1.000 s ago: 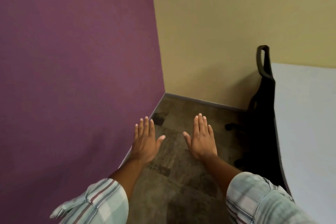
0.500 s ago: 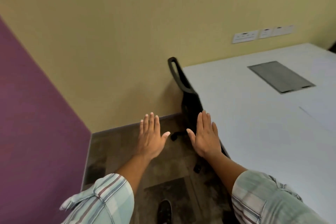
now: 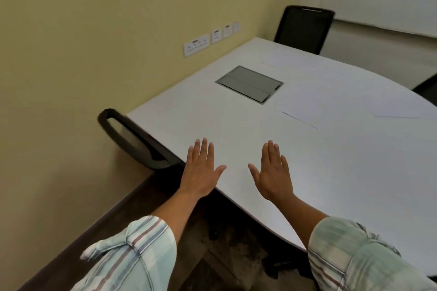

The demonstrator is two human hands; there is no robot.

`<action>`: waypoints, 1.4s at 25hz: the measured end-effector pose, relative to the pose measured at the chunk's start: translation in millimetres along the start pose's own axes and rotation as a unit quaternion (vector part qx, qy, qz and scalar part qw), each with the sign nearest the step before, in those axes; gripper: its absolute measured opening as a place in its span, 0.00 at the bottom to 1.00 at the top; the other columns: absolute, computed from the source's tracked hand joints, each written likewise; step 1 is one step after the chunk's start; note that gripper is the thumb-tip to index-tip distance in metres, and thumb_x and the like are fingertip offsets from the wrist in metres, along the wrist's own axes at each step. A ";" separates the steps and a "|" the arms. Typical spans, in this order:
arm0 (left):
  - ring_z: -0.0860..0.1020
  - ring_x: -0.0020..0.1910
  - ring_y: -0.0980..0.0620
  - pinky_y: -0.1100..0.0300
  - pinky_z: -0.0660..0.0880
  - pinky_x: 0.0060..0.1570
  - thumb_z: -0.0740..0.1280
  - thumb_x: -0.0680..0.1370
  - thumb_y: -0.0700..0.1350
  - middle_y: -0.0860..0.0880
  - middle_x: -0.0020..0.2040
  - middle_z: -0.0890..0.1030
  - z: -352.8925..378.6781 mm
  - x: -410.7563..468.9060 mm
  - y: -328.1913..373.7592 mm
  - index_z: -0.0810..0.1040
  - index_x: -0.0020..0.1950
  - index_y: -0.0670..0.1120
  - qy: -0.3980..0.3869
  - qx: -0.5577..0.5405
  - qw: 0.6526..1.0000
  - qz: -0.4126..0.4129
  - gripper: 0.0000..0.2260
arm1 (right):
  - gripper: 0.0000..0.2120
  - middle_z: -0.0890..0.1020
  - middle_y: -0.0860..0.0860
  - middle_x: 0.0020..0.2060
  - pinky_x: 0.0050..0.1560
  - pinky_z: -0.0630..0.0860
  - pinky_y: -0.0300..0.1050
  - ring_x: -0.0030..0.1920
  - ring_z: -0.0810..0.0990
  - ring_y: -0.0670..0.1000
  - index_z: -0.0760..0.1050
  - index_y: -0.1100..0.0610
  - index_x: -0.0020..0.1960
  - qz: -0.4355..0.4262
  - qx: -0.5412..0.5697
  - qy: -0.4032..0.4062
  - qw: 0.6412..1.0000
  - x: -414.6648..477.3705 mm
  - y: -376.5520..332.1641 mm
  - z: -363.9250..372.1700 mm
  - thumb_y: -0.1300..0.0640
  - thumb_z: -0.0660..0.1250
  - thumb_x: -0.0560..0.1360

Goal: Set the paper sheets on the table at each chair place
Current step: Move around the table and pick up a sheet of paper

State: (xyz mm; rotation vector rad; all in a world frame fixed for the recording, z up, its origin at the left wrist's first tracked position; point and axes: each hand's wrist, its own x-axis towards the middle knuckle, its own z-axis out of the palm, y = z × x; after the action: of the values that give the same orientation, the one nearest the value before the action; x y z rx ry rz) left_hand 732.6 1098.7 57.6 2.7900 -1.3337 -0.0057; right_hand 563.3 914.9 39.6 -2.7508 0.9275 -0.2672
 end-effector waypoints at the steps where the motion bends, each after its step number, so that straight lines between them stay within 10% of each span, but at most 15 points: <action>1: 0.38 0.86 0.39 0.40 0.42 0.84 0.44 0.84 0.69 0.39 0.87 0.41 4.2 19.7 5.5 0.41 0.86 0.42 -0.011 -0.004 1.000 0.014 0.41 | 0.39 0.40 0.54 0.84 0.83 0.48 0.58 0.83 0.37 0.54 0.37 0.57 0.84 0.021 0.004 0.003 1.000 8.8 10.9 0.8 0.33 0.43 0.84; 14: 0.50 0.85 0.34 0.40 0.48 0.84 0.40 0.82 0.68 0.36 0.85 0.52 54.4 245.1 97.9 0.54 0.85 0.38 -0.062 0.033 0.982 0.175 0.42 | 0.39 0.42 0.55 0.84 0.83 0.50 0.58 0.84 0.40 0.55 0.41 0.59 0.84 0.184 0.039 -0.011 0.982 138.5 168.5 11.4 0.35 0.47 0.84; 21: 0.39 0.86 0.38 0.45 0.35 0.82 0.41 0.83 0.69 0.39 0.87 0.42 71.9 347.1 154.3 0.43 0.86 0.41 -0.094 0.010 0.976 0.199 0.40 | 0.40 0.44 0.55 0.84 0.83 0.51 0.57 0.84 0.43 0.55 0.43 0.59 0.84 0.244 0.034 -0.014 0.969 185.7 233.5 11.2 0.34 0.44 0.83; 35: 0.66 0.78 0.40 0.46 0.64 0.75 0.59 0.86 0.59 0.42 0.79 0.69 136.9 554.2 266.1 0.62 0.83 0.43 -0.196 -0.077 0.972 0.105 0.30 | 0.39 0.51 0.59 0.84 0.81 0.55 0.56 0.84 0.49 0.59 0.48 0.62 0.84 0.297 0.031 -0.082 0.951 333.5 345.6 53.2 0.37 0.52 0.84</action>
State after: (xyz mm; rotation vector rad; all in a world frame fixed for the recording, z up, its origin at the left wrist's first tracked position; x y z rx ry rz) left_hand 870.4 495.0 -57.0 2.5882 -1.6201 -0.6530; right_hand 639.8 450.8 -71.3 -2.2545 1.5933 0.0402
